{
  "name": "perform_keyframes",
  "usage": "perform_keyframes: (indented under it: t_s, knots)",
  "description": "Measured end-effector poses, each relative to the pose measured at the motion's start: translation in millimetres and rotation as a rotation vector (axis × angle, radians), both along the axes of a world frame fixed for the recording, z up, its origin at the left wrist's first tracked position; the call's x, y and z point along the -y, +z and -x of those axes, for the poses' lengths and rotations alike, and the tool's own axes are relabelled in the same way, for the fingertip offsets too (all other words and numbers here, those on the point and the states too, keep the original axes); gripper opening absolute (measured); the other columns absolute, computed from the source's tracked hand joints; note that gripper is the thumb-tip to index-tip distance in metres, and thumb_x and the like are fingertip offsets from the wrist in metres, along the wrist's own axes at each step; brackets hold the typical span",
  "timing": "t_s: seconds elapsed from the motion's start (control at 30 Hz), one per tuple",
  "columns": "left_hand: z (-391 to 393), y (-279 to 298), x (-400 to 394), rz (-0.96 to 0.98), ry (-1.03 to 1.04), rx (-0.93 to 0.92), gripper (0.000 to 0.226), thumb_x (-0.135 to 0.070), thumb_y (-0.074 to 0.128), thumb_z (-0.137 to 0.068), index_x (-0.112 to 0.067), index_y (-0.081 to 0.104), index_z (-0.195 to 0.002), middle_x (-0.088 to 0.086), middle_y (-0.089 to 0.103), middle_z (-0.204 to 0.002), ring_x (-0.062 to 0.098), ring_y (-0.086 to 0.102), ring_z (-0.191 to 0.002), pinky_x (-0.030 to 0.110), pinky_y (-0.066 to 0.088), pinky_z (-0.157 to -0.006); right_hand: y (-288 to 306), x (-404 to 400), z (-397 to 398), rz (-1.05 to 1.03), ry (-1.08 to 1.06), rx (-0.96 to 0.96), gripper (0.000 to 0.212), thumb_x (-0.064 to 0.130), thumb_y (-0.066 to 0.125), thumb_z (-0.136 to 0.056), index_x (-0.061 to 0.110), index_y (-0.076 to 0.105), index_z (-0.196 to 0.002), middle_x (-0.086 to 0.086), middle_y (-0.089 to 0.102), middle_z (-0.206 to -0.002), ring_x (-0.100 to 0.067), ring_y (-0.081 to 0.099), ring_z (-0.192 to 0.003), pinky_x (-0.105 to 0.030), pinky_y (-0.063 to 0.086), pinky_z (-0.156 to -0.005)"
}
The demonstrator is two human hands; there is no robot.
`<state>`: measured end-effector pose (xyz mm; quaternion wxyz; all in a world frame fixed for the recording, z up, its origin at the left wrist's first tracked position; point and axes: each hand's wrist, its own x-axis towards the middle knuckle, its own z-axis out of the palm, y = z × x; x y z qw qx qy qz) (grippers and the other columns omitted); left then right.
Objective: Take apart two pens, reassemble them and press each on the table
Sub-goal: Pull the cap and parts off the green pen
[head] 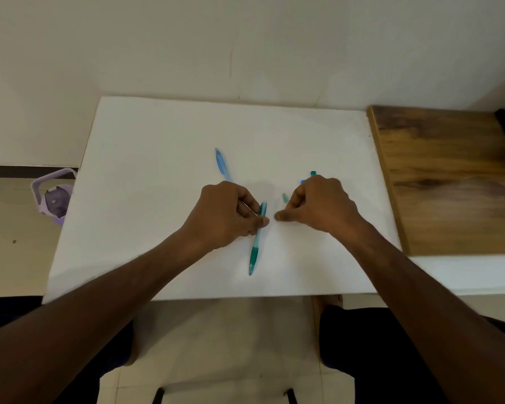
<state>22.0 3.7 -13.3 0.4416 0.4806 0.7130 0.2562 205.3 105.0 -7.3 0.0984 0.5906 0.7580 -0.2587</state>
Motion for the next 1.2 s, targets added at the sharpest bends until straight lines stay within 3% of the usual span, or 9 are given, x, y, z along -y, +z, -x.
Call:
perform_keyframes:
  t_s: [0.13,0.23,0.37,0.5,0.77,0.9,1.0,1.1,1.2]
  knots:
    - [-3,-3,1,0.008,-0.026,-0.045,0.024,-0.032,0.094,-0.078,-0.018,0.077,-0.088,-0.013,0.073,-0.065,-0.007,0.069,-0.054,-0.002,0.045,-0.058,17,-22,-20,-0.099,-0.077,-0.145,0.04,0.06,0.088,-0.073,0.026,0.07,-0.062,0.015,0.068,-0.064,-0.003,0.065,-0.065,-0.019,0.043,-0.056]
    - [-5,-2,1,0.007,-0.03,-0.082,0.029,-0.033,0.094,-0.077,-0.015,0.079,-0.094,-0.01,0.075,-0.07,-0.005,0.071,-0.058,0.002,0.051,-0.066,21,-31,-33,-0.29,-0.102,-0.12,0.028,0.05,0.083,-0.086,0.028,0.068,-0.077,0.017,0.062,-0.069,-0.005,0.058,-0.059,-0.015,0.034,-0.053]
    - [-7,1,0,-0.008,-0.012,-0.119,0.033,-0.035,0.095,-0.075,-0.013,0.079,-0.094,-0.002,0.079,-0.075,0.013,0.078,-0.072,0.026,0.062,-0.085,8,-30,-34,-0.274,-0.126,-0.102,0.029,0.044,0.082,-0.089,0.02,0.071,-0.1,0.0,0.071,-0.089,-0.015,0.066,-0.076,-0.021,0.042,-0.062]
    - [-7,3,1,-0.002,-0.032,-0.157,0.026,-0.038,0.092,-0.077,-0.018,0.077,-0.082,-0.004,0.077,-0.068,0.012,0.075,-0.066,0.021,0.059,-0.077,-1,-29,-29,-0.246,-0.153,-0.117,0.033,0.041,0.084,-0.087,0.016,0.071,-0.104,-0.002,0.071,-0.095,-0.017,0.067,-0.083,-0.024,0.045,-0.072]
    - [-3,2,1,0.029,-0.02,-0.186,0.025,-0.041,0.088,-0.08,-0.02,0.076,-0.083,-0.006,0.076,-0.068,0.007,0.071,-0.055,0.004,0.049,-0.06,0,-31,-27,-0.242,-0.144,-0.101,0.024,0.032,0.08,-0.091,0.01,0.074,-0.084,-0.007,0.074,-0.08,-0.016,0.066,-0.067,-0.025,0.048,-0.07]
    - [4,9,-3,-0.134,-0.011,-0.238,0.022,-0.042,0.084,-0.087,-0.021,0.079,-0.09,-0.011,0.076,-0.076,0.006,0.072,-0.067,0.014,0.057,-0.07,17,-33,-27,-0.053,-0.261,-0.413,0.011,0.024,0.081,-0.09,0.02,0.074,-0.083,0.001,0.076,-0.076,-0.016,0.075,-0.063,-0.024,0.061,-0.063]
    - [5,17,-10,-0.236,0.06,-0.087,0.016,-0.036,0.079,-0.093,-0.025,0.082,-0.105,-0.016,0.078,-0.091,0.003,0.075,-0.079,0.019,0.064,-0.069,25,-25,-19,0.196,-0.289,-0.652,0.003,0.019,0.076,-0.094,0.018,0.078,-0.091,0.003,0.08,-0.079,-0.012,0.078,-0.071,-0.023,0.061,-0.061]
    - [-1,19,-15,-0.185,0.139,0.058,0.025,-0.044,0.076,-0.093,-0.03,0.08,-0.113,-0.02,0.077,-0.095,-0.003,0.075,-0.08,0.015,0.061,-0.064,24,-13,-9,0.305,-0.269,-0.743,0.004,0.021,0.078,-0.093,0.018,0.08,-0.094,0.004,0.081,-0.082,-0.013,0.079,-0.074,-0.024,0.063,-0.065]
    - [-5,17,-15,-0.172,0.166,0.127,0.031,-0.044,0.078,-0.091,-0.026,0.081,-0.116,-0.013,0.08,-0.097,0.005,0.078,-0.083,0.027,0.067,-0.073,22,-3,-3,0.301,-0.156,-0.741,0.007,0.027,0.081,-0.091,0.022,0.08,-0.095,0.004,0.082,-0.085,-0.013,0.079,-0.08,-0.026,0.065,-0.069]
